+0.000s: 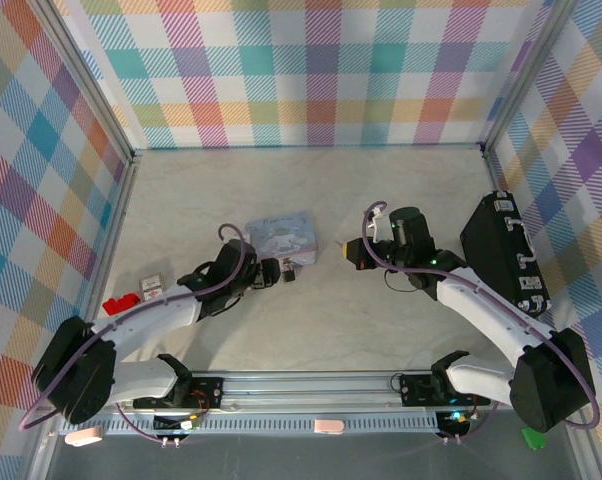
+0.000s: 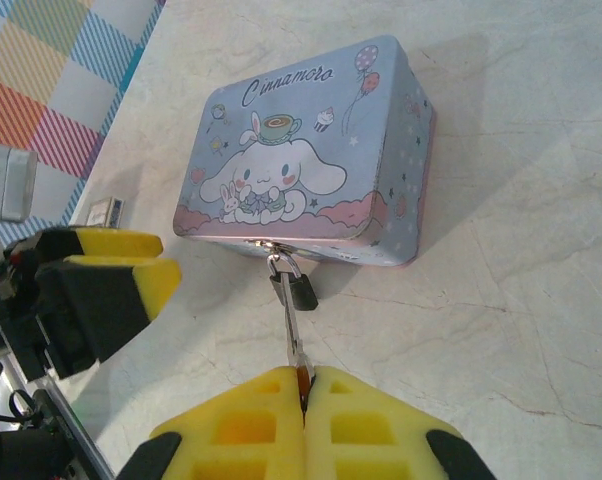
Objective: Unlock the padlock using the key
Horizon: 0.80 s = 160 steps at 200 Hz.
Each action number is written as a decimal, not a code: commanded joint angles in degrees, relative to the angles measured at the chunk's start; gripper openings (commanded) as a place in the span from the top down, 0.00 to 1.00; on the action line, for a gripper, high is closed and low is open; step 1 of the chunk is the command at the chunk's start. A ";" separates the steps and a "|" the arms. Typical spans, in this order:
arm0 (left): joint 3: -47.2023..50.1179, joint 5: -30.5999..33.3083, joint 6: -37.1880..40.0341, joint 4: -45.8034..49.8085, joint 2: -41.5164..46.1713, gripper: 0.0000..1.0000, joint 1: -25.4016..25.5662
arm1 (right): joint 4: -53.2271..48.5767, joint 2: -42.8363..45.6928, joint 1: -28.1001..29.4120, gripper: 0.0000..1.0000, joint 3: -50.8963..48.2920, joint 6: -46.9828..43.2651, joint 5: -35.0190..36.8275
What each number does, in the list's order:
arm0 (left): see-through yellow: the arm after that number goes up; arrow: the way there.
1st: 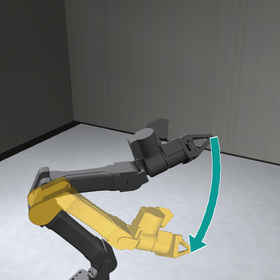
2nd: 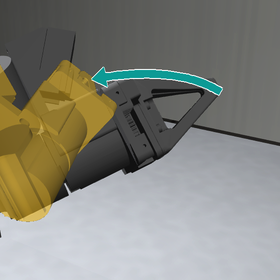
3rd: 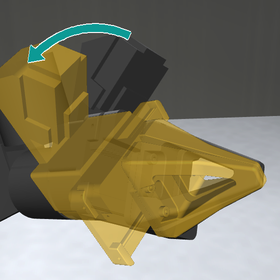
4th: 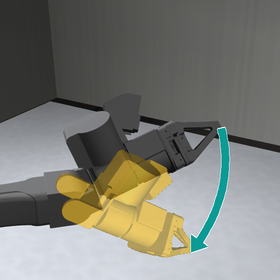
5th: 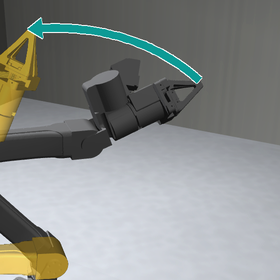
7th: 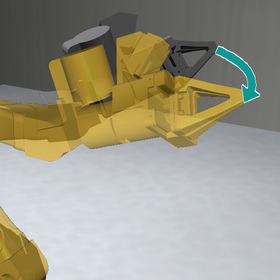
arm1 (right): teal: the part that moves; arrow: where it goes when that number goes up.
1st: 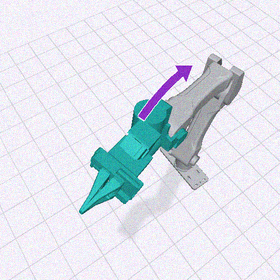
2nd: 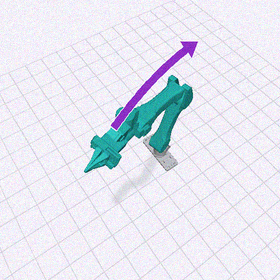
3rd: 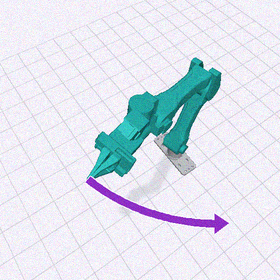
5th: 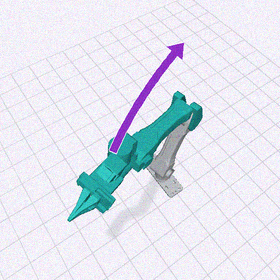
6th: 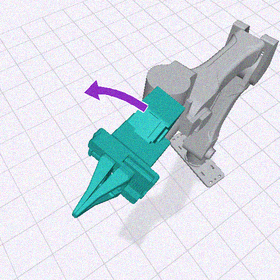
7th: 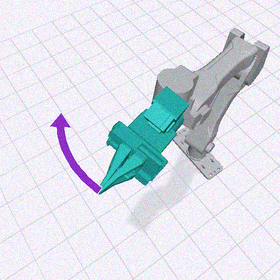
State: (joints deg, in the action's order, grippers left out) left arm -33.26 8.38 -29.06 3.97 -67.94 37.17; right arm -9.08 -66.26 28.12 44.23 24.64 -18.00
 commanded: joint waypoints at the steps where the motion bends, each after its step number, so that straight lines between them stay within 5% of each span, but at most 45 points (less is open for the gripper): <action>1: 2.98 -3.14 -0.85 -7.76 1.91 0.20 2.70 | 1.78 0.36 0.18 1.00 -0.48 1.01 -0.63; 79: 4.95 -6.65 -5.82 -26.45 -11.20 0.26 4.60 | 2.09 2.44 0.18 1.00 -1.71 2.29 -0.90; 160: 4.95 -4.27 -6.27 -32.96 -20.64 0.28 3.87 | 2.27 3.51 0.18 1.00 -2.39 2.50 -0.98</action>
State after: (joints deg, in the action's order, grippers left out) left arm -28.99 2.66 -34.96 -24.82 -86.56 41.50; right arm -8.40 -63.61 28.14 42.72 26.59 -18.04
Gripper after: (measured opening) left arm 0.721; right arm 0.055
